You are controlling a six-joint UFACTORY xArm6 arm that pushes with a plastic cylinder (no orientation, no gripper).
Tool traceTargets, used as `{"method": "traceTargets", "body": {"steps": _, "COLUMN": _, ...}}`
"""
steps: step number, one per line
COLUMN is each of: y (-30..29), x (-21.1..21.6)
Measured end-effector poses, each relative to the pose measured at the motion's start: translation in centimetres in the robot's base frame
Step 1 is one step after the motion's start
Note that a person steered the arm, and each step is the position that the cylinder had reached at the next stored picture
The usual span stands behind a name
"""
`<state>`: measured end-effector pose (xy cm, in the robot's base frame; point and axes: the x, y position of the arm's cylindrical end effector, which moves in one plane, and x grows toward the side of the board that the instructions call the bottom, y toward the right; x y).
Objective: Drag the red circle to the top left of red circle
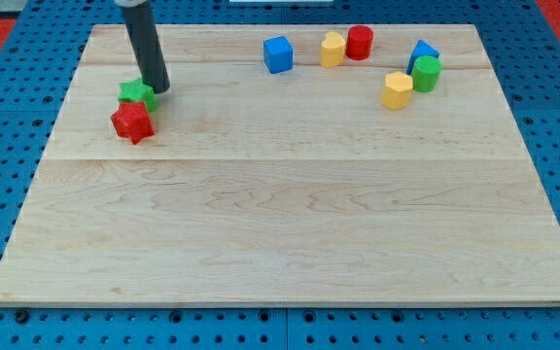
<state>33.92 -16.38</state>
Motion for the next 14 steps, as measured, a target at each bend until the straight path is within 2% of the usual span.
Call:
{"method": "traceTargets", "body": {"steps": 1, "y": -0.1, "x": 1.3}}
{"method": "traceTargets", "body": {"steps": 2, "y": 8.2, "x": 0.7}}
{"method": "traceTargets", "body": {"steps": 3, "y": 17.0, "x": -3.1}}
{"method": "traceTargets", "body": {"steps": 4, "y": 23.0, "x": -6.4}}
{"method": "traceTargets", "body": {"steps": 5, "y": 27.0, "x": -6.1}}
{"method": "traceTargets", "body": {"steps": 7, "y": 33.2, "x": -8.5}}
{"method": "traceTargets", "body": {"steps": 8, "y": 31.8, "x": -11.3}}
{"method": "traceTargets", "body": {"steps": 9, "y": 29.1, "x": -11.1}}
{"method": "traceTargets", "body": {"steps": 10, "y": 22.9, "x": -9.1}}
{"method": "traceTargets", "body": {"steps": 11, "y": 18.4, "x": -9.1}}
{"method": "traceTargets", "body": {"steps": 12, "y": 23.0, "x": -9.0}}
{"method": "traceTargets", "body": {"steps": 13, "y": 23.7, "x": -13.3}}
{"method": "traceTargets", "body": {"steps": 14, "y": 18.0, "x": -13.4}}
